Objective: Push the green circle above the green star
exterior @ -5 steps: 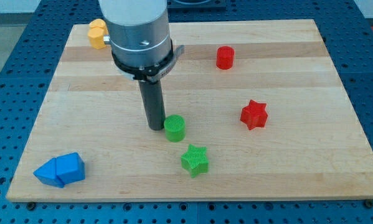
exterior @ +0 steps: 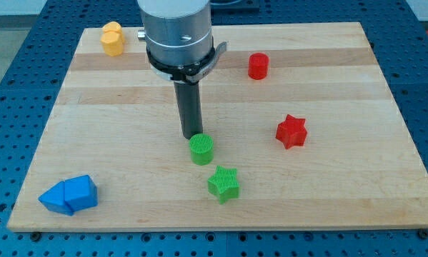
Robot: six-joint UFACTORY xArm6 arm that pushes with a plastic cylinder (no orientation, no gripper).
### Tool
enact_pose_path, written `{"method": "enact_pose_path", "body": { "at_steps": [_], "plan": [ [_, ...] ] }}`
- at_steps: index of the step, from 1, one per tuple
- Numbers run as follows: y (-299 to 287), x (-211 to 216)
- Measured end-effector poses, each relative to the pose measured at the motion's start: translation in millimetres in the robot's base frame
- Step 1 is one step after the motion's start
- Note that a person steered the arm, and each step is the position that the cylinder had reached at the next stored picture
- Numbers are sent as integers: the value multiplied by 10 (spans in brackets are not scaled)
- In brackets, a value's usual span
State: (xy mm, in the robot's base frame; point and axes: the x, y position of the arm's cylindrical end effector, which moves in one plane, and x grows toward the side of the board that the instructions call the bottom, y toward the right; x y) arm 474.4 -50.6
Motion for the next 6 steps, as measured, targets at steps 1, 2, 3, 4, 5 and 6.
{"method": "enact_pose_path", "body": {
  "at_steps": [1,2,3,4,5,6],
  "plan": [
    [0,41],
    [39,115],
    [104,207],
    [124,275],
    [124,331],
    [124,390]
  ]
}}
